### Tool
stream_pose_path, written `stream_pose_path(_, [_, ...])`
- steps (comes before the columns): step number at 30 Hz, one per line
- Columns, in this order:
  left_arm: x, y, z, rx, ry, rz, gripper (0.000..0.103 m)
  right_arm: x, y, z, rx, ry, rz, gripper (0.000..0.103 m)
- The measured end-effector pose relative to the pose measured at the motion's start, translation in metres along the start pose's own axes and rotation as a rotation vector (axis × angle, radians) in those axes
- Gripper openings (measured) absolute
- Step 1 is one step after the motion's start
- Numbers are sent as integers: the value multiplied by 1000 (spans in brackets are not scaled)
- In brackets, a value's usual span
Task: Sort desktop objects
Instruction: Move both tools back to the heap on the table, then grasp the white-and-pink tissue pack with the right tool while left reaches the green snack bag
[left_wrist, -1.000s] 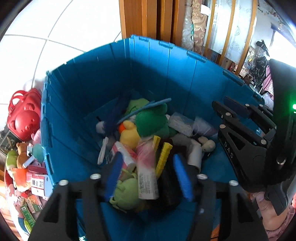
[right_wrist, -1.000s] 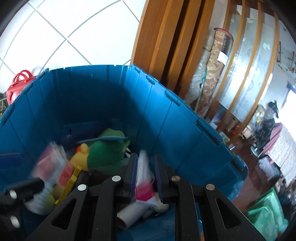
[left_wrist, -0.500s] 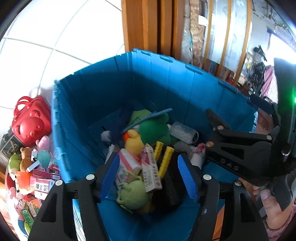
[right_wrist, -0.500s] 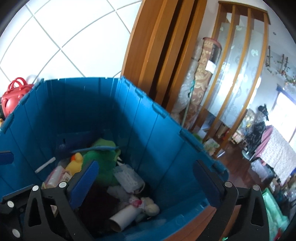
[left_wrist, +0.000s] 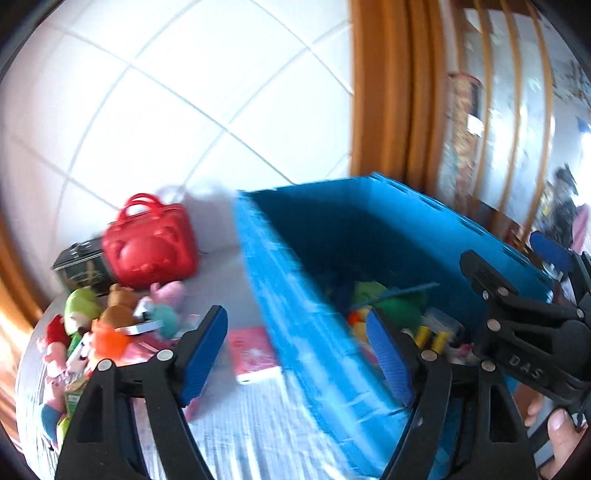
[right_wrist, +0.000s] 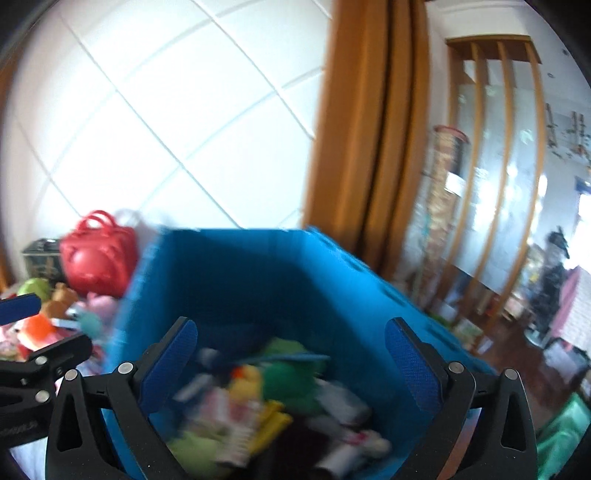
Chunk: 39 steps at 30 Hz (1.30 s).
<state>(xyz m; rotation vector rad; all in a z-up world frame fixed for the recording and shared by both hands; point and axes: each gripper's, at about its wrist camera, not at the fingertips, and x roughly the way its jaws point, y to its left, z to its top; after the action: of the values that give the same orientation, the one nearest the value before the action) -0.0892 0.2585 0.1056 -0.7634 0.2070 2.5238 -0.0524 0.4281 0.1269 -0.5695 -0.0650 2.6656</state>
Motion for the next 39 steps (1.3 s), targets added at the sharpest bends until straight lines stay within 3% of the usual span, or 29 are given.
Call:
stream_pose_path(3, [-9,39,-8,-42,-18,39,77,-8,39,9,-31,-28,57,103])
stream_pose_path(10, [-23,157,-48,-160,3,226,77,-19,139,20,-105,-53,231,103])
stream_pose_path(15, [-27,248,-99,-251,80,342,77,-6,212,9,-156,16,355,103])
stream_pose_path(22, [-24,368,-196,-380,237,491,77,26,305,-32,-220,167,489,103])
stream_pose_path(29, [-19,452,-295,-519,388,499,77,66,369,-84,-289,321,518,103])
stream_pose_path(35, [9,480,-325,-519,467,490,77,106,379,-120,-327,448,497,103])
stream_pose_path(39, [24,482,-327,-502,490,468,77,131,387,-135,-403,470,480,103])
